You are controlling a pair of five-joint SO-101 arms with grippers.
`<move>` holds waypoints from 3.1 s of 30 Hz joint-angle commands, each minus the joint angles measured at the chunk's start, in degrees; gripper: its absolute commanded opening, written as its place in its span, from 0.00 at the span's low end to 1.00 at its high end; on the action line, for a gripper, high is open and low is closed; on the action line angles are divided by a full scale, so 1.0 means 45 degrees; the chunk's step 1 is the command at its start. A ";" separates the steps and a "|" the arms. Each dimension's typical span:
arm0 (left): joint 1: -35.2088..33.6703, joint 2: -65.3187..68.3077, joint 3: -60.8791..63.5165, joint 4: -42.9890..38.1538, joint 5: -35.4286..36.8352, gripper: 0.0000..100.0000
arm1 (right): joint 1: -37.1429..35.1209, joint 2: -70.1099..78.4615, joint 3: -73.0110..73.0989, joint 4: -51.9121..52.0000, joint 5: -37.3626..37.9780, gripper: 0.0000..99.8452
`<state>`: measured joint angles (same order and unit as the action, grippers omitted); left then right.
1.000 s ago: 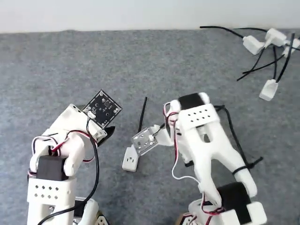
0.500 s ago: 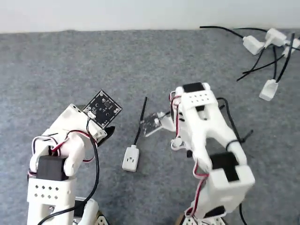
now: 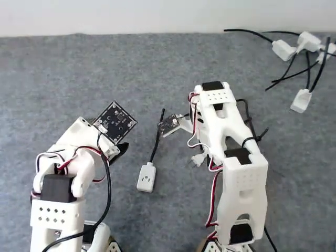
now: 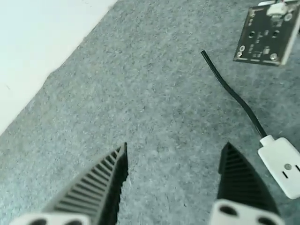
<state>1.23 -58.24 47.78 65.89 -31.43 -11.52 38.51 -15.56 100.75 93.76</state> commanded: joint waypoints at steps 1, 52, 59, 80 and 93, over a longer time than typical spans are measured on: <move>-0.0020 -0.0176 -0.0244 0.0078 -0.0137 0.31 | 0.0029 0.0479 -0.0567 0.0361 0.0098 0.31; -0.0020 -0.0176 0.0049 0.0000 -0.0313 0.31 | 0.0029 -0.1866 0.3673 0.0498 -0.2325 0.27; -0.0059 -0.0176 0.0049 0.0000 -0.0313 0.31 | 0.0713 -0.1651 0.3712 0.0479 -0.2325 0.27; -0.0059 -0.0176 0.0049 0.0000 -0.0313 0.31 | 0.0264 -0.0518 0.3263 0.0498 -0.3477 0.12; -0.0059 -0.0176 0.0049 0.0000 -0.0313 0.31 | -0.0186 -0.0557 0.3282 0.0459 -0.3497 0.01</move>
<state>1.23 -58.24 48.31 65.89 -32.40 -11.78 36.66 -0.26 100.66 78.64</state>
